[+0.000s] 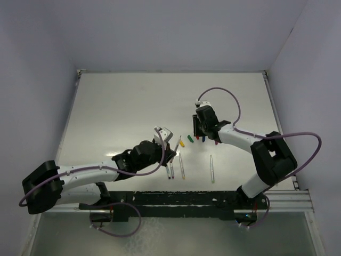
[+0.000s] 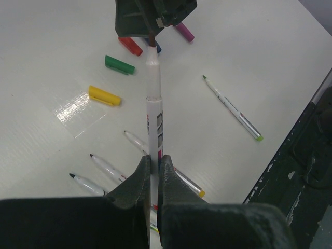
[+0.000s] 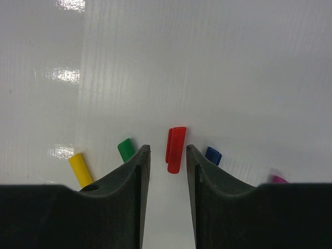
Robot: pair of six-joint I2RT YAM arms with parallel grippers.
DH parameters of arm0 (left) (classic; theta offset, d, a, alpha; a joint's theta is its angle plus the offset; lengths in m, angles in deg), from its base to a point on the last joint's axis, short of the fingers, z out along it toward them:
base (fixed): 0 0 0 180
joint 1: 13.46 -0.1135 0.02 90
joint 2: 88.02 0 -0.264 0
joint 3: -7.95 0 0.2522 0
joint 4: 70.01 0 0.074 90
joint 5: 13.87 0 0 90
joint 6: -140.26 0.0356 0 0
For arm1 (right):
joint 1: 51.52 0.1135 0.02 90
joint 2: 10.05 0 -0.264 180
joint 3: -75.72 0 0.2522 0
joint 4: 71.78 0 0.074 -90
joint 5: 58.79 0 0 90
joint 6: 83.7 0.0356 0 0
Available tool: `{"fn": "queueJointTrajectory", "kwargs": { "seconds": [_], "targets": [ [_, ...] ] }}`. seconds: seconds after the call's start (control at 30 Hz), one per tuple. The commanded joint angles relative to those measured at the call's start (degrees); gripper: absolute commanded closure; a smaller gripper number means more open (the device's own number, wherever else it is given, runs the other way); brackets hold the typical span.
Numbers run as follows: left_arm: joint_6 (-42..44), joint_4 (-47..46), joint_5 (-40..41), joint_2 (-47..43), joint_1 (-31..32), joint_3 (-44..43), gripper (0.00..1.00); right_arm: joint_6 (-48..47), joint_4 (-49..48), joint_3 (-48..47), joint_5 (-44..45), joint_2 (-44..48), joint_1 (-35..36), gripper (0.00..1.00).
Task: Insert the pens into the pen caps
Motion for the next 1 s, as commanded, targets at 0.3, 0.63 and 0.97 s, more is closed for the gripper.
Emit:
{"fn": "queueJointTrajectory", "kwargs": {
  "seconds": [0.3,0.63,0.97],
  "targets": [
    [-3.7,-8.5,-7.7,-3.5,-1.4,4.3,1.00,-0.3,-0.8,-3.0,1.1,-2.4,0.3,0.64],
    [-5.2,-9.1,-10.7,-4.6,-3.4,6.3,1.00,0.1,-1.3,-2.6,2.0,-3.9,0.3,0.64],
    [-5.2,-9.3,-11.0,-3.6,-3.5,5.9,1.00,0.2,-1.4,-2.8,3.2,-5.9,0.3,0.65]
  ]
}}
